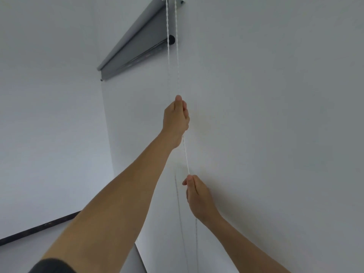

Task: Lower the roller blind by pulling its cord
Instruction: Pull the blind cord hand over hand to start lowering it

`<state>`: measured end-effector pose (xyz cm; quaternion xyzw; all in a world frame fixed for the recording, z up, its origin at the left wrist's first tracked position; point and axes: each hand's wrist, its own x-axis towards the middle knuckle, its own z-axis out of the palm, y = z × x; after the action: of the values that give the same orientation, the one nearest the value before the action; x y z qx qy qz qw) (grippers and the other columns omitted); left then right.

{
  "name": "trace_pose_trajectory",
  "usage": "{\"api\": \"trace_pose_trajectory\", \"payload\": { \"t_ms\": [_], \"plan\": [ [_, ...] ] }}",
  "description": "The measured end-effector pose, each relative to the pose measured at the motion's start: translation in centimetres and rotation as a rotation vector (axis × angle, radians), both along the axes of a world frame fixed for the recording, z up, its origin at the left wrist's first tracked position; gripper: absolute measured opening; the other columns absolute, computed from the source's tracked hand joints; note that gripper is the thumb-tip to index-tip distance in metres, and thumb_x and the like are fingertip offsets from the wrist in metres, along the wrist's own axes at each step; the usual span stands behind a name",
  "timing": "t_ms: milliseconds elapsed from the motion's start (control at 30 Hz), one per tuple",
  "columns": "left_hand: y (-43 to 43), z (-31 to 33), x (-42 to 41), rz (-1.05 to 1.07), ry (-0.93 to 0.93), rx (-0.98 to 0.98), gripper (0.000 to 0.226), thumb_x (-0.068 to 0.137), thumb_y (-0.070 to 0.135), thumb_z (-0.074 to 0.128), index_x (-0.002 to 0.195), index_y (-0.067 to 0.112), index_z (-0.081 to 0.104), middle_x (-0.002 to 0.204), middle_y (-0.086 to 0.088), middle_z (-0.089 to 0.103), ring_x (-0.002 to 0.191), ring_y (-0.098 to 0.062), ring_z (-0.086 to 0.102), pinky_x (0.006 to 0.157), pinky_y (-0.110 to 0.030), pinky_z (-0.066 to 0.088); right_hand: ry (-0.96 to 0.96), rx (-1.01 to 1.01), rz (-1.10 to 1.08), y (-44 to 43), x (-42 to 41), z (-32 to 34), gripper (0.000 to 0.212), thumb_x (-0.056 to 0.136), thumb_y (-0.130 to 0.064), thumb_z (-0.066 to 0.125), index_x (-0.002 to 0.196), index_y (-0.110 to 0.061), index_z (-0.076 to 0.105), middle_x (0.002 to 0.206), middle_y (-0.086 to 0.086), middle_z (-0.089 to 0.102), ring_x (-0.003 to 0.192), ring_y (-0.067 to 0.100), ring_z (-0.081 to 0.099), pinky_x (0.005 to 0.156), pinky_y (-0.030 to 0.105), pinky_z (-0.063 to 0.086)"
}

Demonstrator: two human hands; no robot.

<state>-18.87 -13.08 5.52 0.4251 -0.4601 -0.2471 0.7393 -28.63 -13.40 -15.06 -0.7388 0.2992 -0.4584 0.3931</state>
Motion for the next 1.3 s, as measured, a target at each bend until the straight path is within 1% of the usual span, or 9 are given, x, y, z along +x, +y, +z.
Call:
{"api": "trace_pose_trajectory", "payload": {
  "t_ms": [100,267,467,633,767,933,1000,1133,1300],
  "plan": [
    [0.6,-2.4,0.3,-0.014,0.024,-0.001,0.042,0.106,0.045,0.037,0.070,0.024,0.044,0.053,0.009,0.036,0.042,-0.009,0.025,0.042,-0.025,0.017,-0.155,0.080,0.028,-0.1,-0.3,0.5,0.040,0.098,-0.052,0.034,0.097,-0.021,0.058,0.071,0.001,0.058,0.064,0.015,0.059,0.066,0.036,0.051],
    [1.8,-5.9,0.6,0.009,-0.016,0.034,0.043,0.106,0.045,0.035,0.070,0.023,0.044,0.055,0.007,0.036,0.043,-0.010,0.028,0.041,-0.025,0.023,-0.217,-0.016,-0.056,-0.7,0.8,5.7,0.035,0.099,-0.061,0.028,0.102,-0.042,0.057,0.096,-0.007,0.069,0.091,0.005,0.067,0.086,0.033,0.054],
    [2.9,-10.4,0.9,0.001,-0.075,0.110,0.046,0.108,0.045,0.032,0.071,0.021,0.045,0.056,0.007,0.038,0.044,-0.008,0.032,0.042,-0.021,0.027,-0.405,-0.109,-0.094,-1.1,3.5,17.3,0.031,0.102,-0.050,0.036,0.099,-0.028,0.057,0.094,-0.001,0.067,0.087,0.013,0.067,0.079,0.033,0.054],
    [3.9,-14.5,1.5,0.022,-0.257,0.171,0.051,0.108,0.042,0.029,0.067,0.016,0.043,0.056,-0.002,0.032,0.045,-0.011,0.028,0.045,-0.026,0.022,-0.383,-0.077,0.029,-2.0,6.1,25.1,0.029,0.106,-0.042,0.041,0.116,-0.018,0.052,0.092,0.003,0.067,0.072,0.010,0.067,0.066,0.028,0.055],
    [4.9,-18.6,2.1,-0.036,-0.346,0.292,0.050,0.108,0.045,0.029,0.069,0.017,0.042,0.052,0.005,0.031,0.045,-0.010,0.025,0.047,-0.026,0.021,-0.410,0.008,0.038,-2.4,7.9,28.0,0.033,0.107,-0.041,0.037,0.116,-0.015,0.056,0.083,0.002,0.063,0.061,0.012,0.057,0.055,0.028,0.049],
    [5.7,-21.3,4.2,-0.268,-0.337,0.484,0.055,0.106,0.054,0.024,0.073,0.017,0.048,0.061,0.001,0.042,0.051,-0.013,0.037,0.051,-0.025,0.033,-0.416,-0.192,-0.146,-2.6,8.6,25.6,0.035,0.110,-0.026,0.032,0.087,-0.018,0.057,0.075,-0.004,0.054,0.068,0.013,0.051,0.064,0.023,0.042],
    [5.4,-20.5,5.0,-0.270,-0.269,0.477,0.062,0.106,0.054,0.019,0.087,0.011,0.060,0.074,-0.005,0.058,0.067,-0.019,0.056,0.068,-0.030,0.050,-0.389,-0.218,-0.178,-2.5,8.3,23.6,0.033,0.110,-0.022,0.031,0.088,-0.019,0.055,0.073,-0.006,0.053,0.065,0.007,0.049,0.064,0.017,0.041],
    [3.5,-15.5,6.1,-0.237,-0.120,0.381,0.066,0.105,0.056,0.018,0.110,0.009,0.064,0.098,-0.011,0.072,0.097,-0.026,0.069,0.095,-0.041,0.052,-0.304,-0.235,-0.211,-1.8,7.9,19.7,0.032,0.110,-0.022,0.028,0.093,-0.017,0.055,0.077,-0.009,0.052,0.067,0.007,0.048,0.071,0.027,0.041],
    [0.9,-7.2,6.2,-0.205,-0.081,0.220,0.066,0.104,0.059,0.021,0.109,0.015,0.070,0.097,-0.002,0.079,0.098,-0.018,0.074,0.080,-0.030,0.057,-0.178,-0.184,-0.210,-0.8,7.1,11.6,0.033,0.110,-0.027,0.031,0.097,-0.014,0.058,0.082,-0.005,0.065,0.071,0.003,0.063,0.062,0.023,0.051]
  ]
}}
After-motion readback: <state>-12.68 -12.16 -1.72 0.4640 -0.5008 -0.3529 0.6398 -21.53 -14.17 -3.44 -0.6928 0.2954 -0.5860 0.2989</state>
